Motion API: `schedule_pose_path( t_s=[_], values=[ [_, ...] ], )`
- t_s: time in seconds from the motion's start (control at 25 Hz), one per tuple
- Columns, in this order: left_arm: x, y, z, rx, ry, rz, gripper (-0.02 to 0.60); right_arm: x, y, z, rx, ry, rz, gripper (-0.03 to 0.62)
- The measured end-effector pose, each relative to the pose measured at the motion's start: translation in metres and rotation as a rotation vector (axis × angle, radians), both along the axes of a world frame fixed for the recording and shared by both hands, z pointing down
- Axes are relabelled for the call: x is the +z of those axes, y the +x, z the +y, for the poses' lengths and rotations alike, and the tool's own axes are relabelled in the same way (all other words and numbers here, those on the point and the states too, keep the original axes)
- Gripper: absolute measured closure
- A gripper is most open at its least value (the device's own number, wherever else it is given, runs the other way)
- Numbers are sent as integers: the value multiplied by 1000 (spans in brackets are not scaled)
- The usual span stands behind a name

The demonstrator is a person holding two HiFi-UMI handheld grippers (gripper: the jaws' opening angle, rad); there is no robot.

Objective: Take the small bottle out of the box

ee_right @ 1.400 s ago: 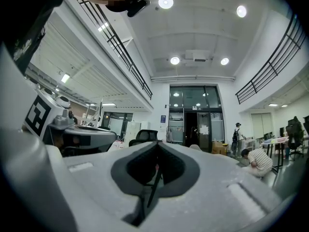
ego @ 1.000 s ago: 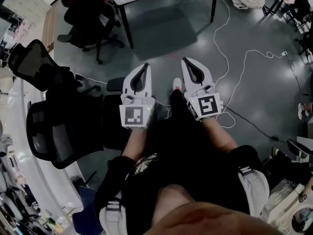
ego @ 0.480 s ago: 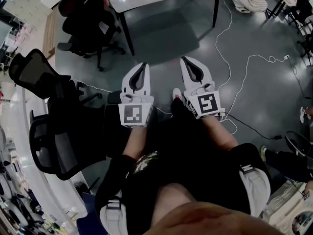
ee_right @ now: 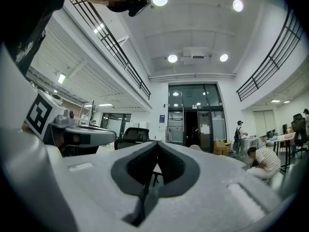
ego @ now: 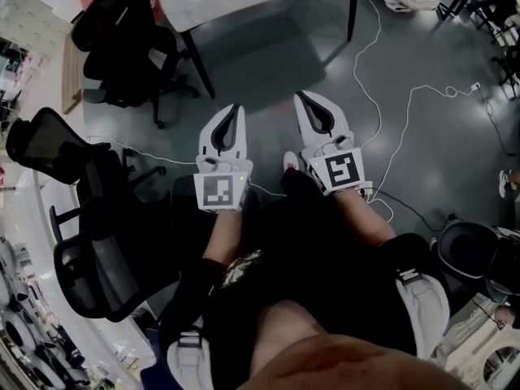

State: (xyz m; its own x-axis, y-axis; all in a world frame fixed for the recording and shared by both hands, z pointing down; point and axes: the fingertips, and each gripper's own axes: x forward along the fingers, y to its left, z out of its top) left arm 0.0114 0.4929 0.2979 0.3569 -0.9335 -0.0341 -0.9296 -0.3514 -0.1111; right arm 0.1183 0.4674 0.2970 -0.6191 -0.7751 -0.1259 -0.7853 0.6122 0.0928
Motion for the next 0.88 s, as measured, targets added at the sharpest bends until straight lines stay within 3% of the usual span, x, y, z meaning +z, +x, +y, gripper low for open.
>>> schedule_pose_path(
  t_s=[0.56, 0.88],
  values=[
    [-23, 16, -151, 6, 3, -26, 571, -20, 5, -152, -43, -1, -9, 599],
    [-22, 23, -202, -34, -14, -8, 571, -26, 9, -209, -74, 29, -29, 599]
  ],
)
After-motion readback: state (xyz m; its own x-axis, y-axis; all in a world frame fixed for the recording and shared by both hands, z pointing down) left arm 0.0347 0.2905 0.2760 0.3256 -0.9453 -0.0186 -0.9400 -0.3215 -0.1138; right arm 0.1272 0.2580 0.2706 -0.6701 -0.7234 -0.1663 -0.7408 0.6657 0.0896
